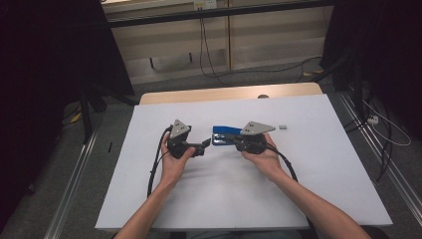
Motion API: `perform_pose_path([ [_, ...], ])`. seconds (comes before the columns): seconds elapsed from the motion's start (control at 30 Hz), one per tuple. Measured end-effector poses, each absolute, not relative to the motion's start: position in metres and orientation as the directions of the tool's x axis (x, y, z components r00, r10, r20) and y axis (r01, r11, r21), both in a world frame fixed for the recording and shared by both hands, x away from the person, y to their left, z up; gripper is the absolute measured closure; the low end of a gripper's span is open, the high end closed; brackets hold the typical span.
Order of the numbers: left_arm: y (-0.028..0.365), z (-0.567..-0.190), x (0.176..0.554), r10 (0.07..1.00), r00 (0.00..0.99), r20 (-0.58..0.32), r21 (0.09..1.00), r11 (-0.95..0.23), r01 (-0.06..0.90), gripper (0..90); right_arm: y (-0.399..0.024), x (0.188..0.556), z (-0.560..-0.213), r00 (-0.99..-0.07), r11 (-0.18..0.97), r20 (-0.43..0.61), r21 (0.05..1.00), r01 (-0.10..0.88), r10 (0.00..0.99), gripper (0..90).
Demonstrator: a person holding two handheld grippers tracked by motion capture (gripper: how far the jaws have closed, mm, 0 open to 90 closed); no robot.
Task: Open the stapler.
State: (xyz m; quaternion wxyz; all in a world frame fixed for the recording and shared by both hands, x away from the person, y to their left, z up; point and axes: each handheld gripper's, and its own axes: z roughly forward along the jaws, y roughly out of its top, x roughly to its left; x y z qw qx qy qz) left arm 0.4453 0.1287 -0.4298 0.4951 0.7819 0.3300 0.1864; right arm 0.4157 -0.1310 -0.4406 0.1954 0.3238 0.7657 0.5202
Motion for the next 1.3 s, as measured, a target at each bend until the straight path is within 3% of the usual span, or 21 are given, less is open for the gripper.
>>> perform_pose_path([
  [0.13, 0.125, -0.430, 0.443, 0.696, 0.718, -0.005, 0.894, -0.318, 0.315, 9.0, -0.130, 0.418, -0.443, -0.715, 0.254, 0.046, 0.917, 0.307, 0.698, 90.0],
  [0.3, 0.123, -0.427, 0.444, 0.689, 0.724, -0.025, 0.898, -0.303, 0.320, 21.1, -0.125, 0.422, -0.449, -0.720, 0.287, 0.032, 0.905, 0.315, 0.693, 90.0],
  [0.33, 0.123, -0.426, 0.445, 0.688, 0.725, -0.037, 0.900, -0.292, 0.323, 29.8, -0.124, 0.423, -0.449, -0.725, 0.303, 0.021, 0.900, 0.313, 0.688, 90.0],
  [0.37, 0.123, -0.426, 0.445, 0.692, 0.720, -0.043, 0.901, -0.285, 0.328, 29.8, -0.124, 0.423, -0.449, -0.725, 0.303, 0.021, 0.900, 0.313, 0.688, 90.0],
  [0.4, 0.122, -0.426, 0.445, 0.689, 0.723, -0.051, 0.901, -0.281, 0.331, 37.4, -0.123, 0.425, -0.449, -0.727, 0.306, 0.027, 0.896, 0.322, 0.686, 90.0],
  [0.5, 0.121, -0.427, 0.446, 0.682, 0.730, -0.046, 0.896, -0.295, 0.332, 44.0, -0.121, 0.427, -0.447, -0.729, 0.311, 0.023, 0.895, 0.321, 0.684, 90.0],
  [0.53, 0.121, -0.427, 0.446, 0.684, 0.728, -0.044, 0.894, -0.298, 0.335, 53.6, -0.119, 0.429, -0.445, -0.732, 0.320, 0.019, 0.891, 0.321, 0.681, 90.0],
  [0.57, 0.121, -0.427, 0.446, 0.686, 0.726, -0.048, 0.890, -0.300, 0.344, 57.2, -0.117, 0.430, -0.445, -0.733, 0.322, 0.020, 0.890, 0.323, 0.680, 90.0],
  [0.73, 0.122, -0.433, 0.450, 0.681, 0.732, -0.036, 0.862, -0.350, 0.368, 64.3, -0.114, 0.432, -0.451, -0.726, 0.326, 0.036, 0.878, 0.351, 0.686, 90.0],
  [1.03, 0.115, -0.437, 0.454, 0.660, 0.750, -0.027, 0.848, -0.382, 0.367, 88.9, -0.117, 0.437, -0.453, -0.715, 0.350, 0.027, 0.859, 0.374, 0.699, 90.0],
  [1.3, 0.112, -0.438, 0.464, 0.662, 0.748, -0.040, 0.843, -0.380, 0.381, 90.0, -0.112, 0.441, -0.456, -0.705, 0.373, 0.021, 0.838, 0.399, 0.708, 90.0],
])
